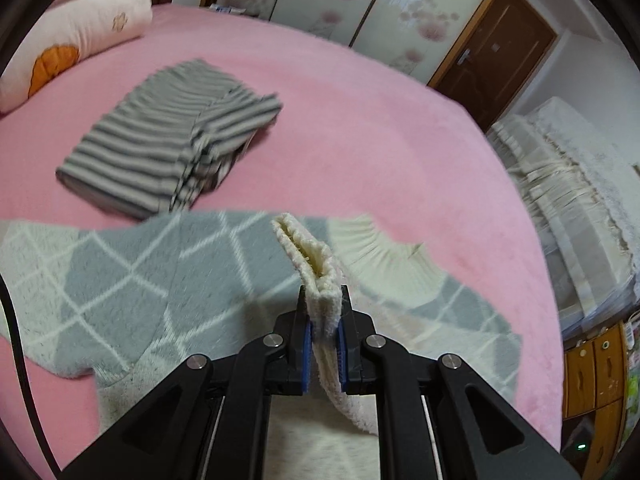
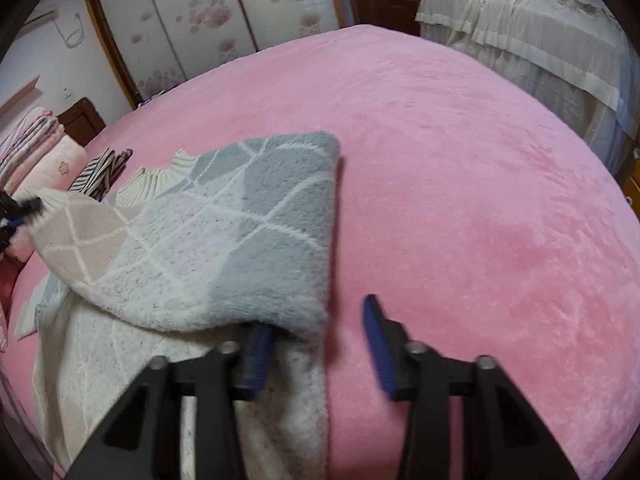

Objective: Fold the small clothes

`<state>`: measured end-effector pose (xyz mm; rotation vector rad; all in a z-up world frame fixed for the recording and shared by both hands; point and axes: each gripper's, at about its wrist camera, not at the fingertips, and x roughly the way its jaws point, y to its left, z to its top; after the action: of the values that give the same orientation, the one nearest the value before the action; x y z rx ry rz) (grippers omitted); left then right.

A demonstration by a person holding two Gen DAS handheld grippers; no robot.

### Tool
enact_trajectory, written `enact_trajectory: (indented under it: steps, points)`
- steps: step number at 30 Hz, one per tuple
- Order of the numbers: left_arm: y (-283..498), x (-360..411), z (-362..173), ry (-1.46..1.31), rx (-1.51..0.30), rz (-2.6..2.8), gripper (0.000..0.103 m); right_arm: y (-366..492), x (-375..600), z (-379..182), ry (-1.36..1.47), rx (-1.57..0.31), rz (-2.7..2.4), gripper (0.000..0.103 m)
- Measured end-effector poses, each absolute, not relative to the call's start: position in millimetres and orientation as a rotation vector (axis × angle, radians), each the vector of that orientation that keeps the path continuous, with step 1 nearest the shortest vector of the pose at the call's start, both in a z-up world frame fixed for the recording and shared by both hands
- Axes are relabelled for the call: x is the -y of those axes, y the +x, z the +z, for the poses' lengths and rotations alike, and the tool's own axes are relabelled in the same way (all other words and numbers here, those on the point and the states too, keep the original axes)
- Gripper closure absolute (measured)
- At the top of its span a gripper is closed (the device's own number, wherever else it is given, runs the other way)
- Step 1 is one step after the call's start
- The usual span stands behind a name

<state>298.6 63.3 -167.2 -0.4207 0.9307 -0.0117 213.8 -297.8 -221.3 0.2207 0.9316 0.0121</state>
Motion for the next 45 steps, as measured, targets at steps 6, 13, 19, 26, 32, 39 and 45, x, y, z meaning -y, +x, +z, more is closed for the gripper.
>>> enact_trajectory:
  steps: [6,13,19,26,32,39,45]
  points:
    - [296.5,-87.3,-208.9,-0.471,-0.965,0.015,0.095,208.3,289.5,-216.5,0.184,-0.903,-0.025,0.086]
    - [297.8,-101.6,-237.7,-0.476,-0.99,0.008,0.094,211.0,295.7,-225.1,0.235,-0.931,-0.047,0.087]
    - [299.5,-102.6,-252.8,-0.452,-0.991,0.0,0.089,210.8,289.8,-225.0,0.197,-0.938,-0.059,0.087]
    - [278.1,-101.2,-213.1,-0.34,-0.942,0.049,0.039,196.0,277.3,-198.2,0.091,-0.938,-0.038,0.082]
    - [253.6,-105.3,-173.4,-0.344,-0.841,0.06,0.038,179.5,266.0,-151.8,-0.006,-0.825,-0.001,0.07]
    - [270.2,-76.5,-180.8,-0.336,-0.845,0.016,0.038,229.3,241.5,-145.9,0.023,-0.799,0.031,0.068]
    - [298.1,-56.3,-213.1,-0.329,-0.918,0.017,0.048,289.1,229.3,-187.2,0.086,-0.895,0.02,0.068]
